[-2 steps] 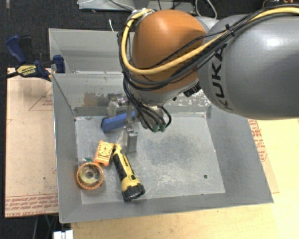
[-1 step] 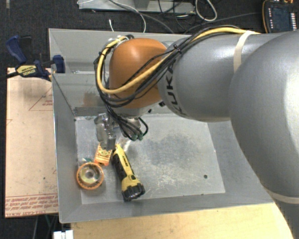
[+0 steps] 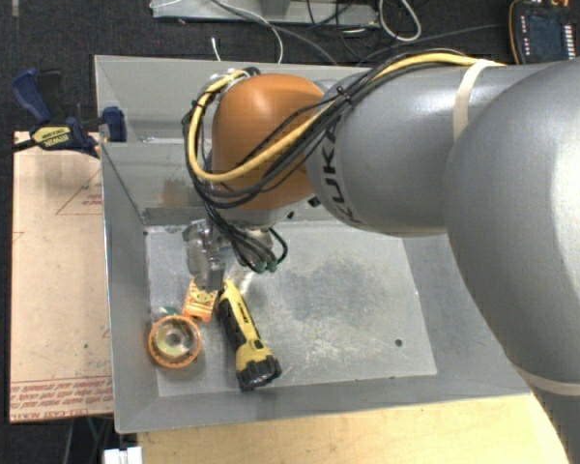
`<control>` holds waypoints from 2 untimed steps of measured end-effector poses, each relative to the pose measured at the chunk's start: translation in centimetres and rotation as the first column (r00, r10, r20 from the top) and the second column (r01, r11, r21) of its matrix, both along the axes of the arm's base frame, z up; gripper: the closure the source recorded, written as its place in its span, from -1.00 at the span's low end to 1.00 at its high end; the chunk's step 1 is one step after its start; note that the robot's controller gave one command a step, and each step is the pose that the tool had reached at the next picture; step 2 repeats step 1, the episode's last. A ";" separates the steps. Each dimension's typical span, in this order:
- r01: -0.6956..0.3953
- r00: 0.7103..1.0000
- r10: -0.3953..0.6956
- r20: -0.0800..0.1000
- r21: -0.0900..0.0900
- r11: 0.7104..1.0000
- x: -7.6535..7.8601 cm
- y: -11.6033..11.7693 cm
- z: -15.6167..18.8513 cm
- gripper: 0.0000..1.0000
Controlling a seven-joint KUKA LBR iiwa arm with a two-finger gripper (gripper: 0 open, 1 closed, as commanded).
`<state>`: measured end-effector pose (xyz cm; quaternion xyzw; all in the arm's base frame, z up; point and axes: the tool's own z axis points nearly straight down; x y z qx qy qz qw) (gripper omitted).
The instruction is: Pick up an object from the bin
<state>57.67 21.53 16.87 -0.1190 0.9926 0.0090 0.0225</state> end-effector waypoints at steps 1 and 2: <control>0.012 1.000 -0.012 -0.002 0.001 1.000 0.8 0.1 0.7 1.00; 0.012 1.000 -0.012 -0.002 0.001 1.000 0.8 0.1 0.7 1.00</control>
Offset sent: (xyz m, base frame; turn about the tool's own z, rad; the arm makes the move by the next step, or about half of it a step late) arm 0.0014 0.0067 0.0204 -0.1866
